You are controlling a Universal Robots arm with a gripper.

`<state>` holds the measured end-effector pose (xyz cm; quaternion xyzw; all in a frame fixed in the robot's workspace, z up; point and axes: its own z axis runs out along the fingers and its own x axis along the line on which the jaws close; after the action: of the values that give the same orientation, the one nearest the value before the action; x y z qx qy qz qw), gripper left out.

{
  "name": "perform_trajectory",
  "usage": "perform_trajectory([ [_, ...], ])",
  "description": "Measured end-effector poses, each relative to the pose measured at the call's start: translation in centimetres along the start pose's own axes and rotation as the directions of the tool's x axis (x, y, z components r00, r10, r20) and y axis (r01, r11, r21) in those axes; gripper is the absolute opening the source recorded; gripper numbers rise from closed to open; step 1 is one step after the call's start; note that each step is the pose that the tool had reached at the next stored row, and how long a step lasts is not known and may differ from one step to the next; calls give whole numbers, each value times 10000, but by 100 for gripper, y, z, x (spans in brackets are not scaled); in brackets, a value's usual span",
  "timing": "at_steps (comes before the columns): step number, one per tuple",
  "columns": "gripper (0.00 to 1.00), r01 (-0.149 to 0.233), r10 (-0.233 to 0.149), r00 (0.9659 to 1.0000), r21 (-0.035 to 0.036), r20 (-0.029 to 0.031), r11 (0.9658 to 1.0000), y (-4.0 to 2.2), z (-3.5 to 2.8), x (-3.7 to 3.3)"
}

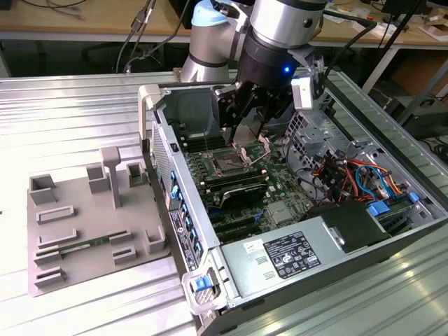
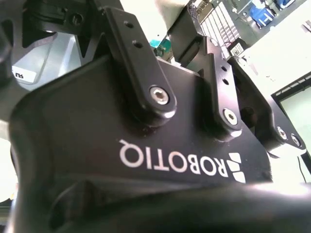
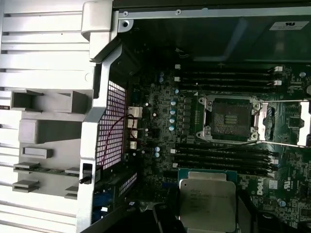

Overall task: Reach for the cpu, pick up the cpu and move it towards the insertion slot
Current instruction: 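Pick up the cpu and move it towards the insertion slot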

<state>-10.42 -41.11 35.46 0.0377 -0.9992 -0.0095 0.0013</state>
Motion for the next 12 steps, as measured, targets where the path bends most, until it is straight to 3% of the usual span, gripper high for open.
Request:
perform_trajectory([
  [12, 55, 0, 0, 10000, 0, 0, 10000, -6, 16, -74],
])
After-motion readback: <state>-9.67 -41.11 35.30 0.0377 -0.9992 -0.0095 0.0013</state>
